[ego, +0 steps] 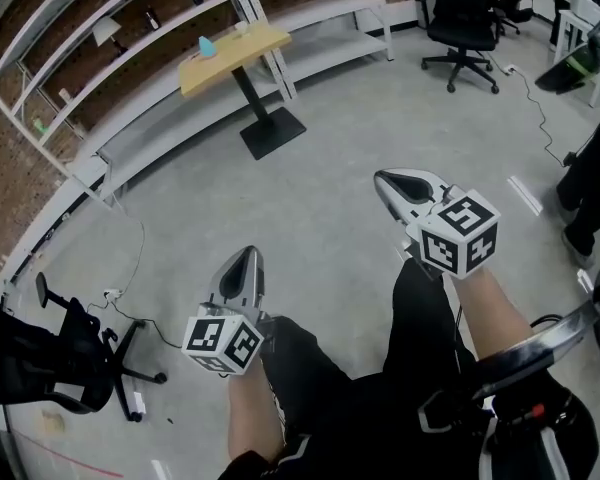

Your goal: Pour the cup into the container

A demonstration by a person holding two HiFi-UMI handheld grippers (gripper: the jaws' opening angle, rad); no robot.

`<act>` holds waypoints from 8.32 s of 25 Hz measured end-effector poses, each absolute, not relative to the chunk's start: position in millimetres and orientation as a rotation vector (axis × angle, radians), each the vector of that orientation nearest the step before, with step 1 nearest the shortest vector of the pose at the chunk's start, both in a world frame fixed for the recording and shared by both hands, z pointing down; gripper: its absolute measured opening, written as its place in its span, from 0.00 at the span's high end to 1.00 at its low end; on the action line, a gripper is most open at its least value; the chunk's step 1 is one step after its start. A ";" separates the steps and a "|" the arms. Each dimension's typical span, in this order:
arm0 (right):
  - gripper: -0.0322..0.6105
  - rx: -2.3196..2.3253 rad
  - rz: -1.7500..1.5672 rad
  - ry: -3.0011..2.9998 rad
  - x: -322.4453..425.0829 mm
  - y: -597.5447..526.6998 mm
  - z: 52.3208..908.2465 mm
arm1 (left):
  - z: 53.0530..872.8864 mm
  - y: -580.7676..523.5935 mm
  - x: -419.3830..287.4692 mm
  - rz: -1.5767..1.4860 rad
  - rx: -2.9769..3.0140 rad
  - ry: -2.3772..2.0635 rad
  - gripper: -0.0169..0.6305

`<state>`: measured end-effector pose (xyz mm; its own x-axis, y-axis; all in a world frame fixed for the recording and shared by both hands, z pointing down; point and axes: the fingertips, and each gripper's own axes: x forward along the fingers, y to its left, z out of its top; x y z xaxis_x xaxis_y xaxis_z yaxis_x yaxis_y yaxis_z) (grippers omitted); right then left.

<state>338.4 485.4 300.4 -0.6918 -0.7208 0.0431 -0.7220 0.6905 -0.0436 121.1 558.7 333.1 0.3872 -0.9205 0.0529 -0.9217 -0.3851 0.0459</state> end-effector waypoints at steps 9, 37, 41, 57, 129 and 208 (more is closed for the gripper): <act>0.95 1.211 0.126 -2.873 344.3 476.2 315.2 | 344.0 551.2 122.9 0.035 2.535 -1.722 0.97; 0.95 1.220 0.163 -2.911 294.9 336.0 314.7 | 343.0 398.7 90.0 0.000 2.616 -1.613 0.97; 0.95 1.236 0.220 -2.902 291.1 297.2 328.1 | 343.9 355.9 89.7 0.023 2.626 -1.594 0.97; 0.95 1.178 0.185 -2.931 223.5 157.6 319.4 | 346.5 240.0 18.6 0.039 2.568 -1.671 0.97; 0.49 1.248 0.162 -2.712 -97.1 -775.6 288.7 | 318.1 -602.9 -276.6 0.202 2.824 -1.217 0.97; 0.50 0.821 -1.081 -2.005 -282.9 -749.2 225.0 | 325.5 -616.6 -291.7 0.201 2.816 -1.242 0.97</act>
